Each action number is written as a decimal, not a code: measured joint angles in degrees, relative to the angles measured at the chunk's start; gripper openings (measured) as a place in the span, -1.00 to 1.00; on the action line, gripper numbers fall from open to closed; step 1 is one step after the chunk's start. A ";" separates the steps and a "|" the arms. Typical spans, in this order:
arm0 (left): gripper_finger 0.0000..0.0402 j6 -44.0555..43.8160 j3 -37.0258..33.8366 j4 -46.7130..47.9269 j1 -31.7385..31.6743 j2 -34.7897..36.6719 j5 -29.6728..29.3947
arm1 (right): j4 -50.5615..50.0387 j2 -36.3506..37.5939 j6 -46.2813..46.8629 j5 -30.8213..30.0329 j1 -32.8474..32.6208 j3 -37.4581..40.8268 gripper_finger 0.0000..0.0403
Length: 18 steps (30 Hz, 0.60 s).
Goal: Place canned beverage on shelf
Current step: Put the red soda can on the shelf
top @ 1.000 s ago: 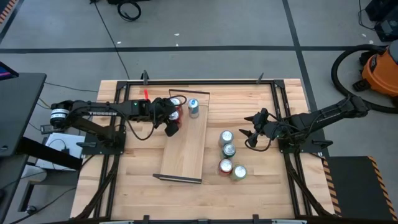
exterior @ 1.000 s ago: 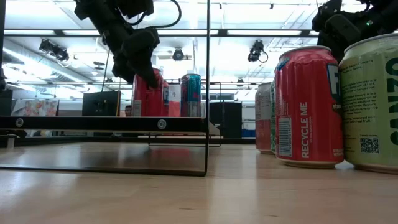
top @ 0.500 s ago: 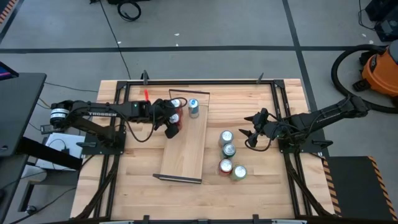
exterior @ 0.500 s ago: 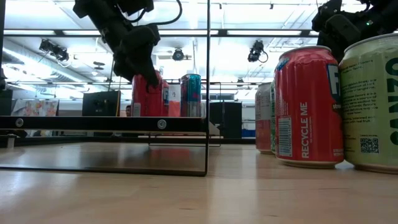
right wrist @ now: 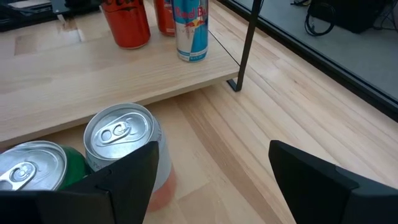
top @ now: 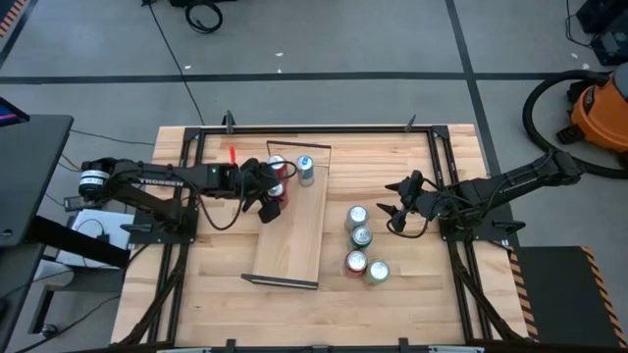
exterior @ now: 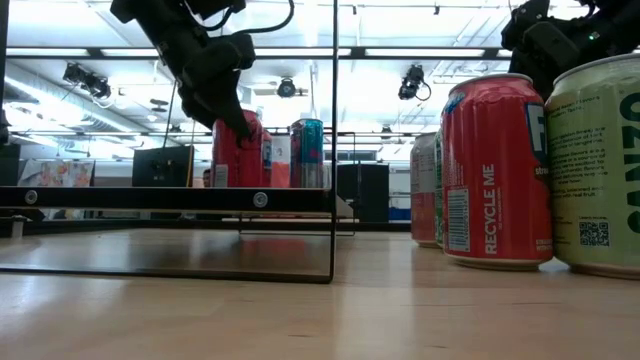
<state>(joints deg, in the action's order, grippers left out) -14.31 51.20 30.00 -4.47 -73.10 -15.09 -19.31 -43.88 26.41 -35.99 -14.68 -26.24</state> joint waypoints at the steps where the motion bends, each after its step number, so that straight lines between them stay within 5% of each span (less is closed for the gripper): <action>1: 0.76 0.17 0.00 0.00 -0.01 0.00 0.01 | 0.00 0.00 0.00 0.00 0.00 -0.01 0.56; 18: 0.76 1.71 4.96 7.65 0.17 0.00 -2.53 | 0.00 0.00 0.00 0.02 0.00 -0.02 0.56</action>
<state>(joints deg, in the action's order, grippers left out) -12.60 56.16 37.65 -4.30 -73.10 -17.62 -19.31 -43.88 26.41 -35.97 -14.68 -26.26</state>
